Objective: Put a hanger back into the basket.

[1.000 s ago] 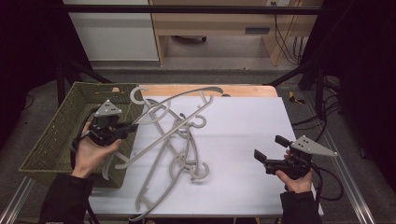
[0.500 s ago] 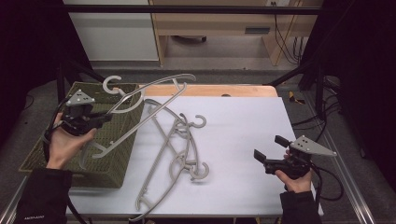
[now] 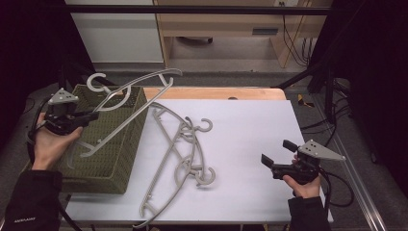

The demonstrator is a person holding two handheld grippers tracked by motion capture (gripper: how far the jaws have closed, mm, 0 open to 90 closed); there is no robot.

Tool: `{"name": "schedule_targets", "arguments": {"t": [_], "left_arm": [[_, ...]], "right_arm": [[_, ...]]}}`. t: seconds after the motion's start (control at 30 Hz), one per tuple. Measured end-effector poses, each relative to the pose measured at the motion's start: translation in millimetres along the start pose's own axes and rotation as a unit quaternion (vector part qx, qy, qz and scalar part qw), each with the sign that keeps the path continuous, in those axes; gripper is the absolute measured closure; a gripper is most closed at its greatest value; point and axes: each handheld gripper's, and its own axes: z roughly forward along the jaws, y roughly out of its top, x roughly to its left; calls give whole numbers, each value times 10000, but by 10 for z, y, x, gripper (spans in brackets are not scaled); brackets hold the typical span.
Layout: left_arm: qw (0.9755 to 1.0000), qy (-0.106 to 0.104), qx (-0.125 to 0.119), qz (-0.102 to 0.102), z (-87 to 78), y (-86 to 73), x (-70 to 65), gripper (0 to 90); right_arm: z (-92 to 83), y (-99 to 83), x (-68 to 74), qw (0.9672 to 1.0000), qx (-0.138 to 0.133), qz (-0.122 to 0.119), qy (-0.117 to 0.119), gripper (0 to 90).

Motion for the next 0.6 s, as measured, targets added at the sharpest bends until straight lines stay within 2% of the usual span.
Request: {"name": "schedule_targets", "arguments": {"t": [0.2,0.37,0.5,0.6], "left_arm": [[9999,98,-12,-96,-83,-115,232,813],[9997,232,-15,-41,-141,-212,399,813],[9995,253,-86,-144,-168,-310,534,813],[9994,310,-23,-123,-171,-371,610,813]], "right_arm": [[2,-1,-8,10000,31,-1,-27,10],[13,-3,-8,10000,36,-5,-45,10],[15,-3,-9,10000,39,-6,-54,10],[12,-2,-11,10000,35,5,-53,10]]}}
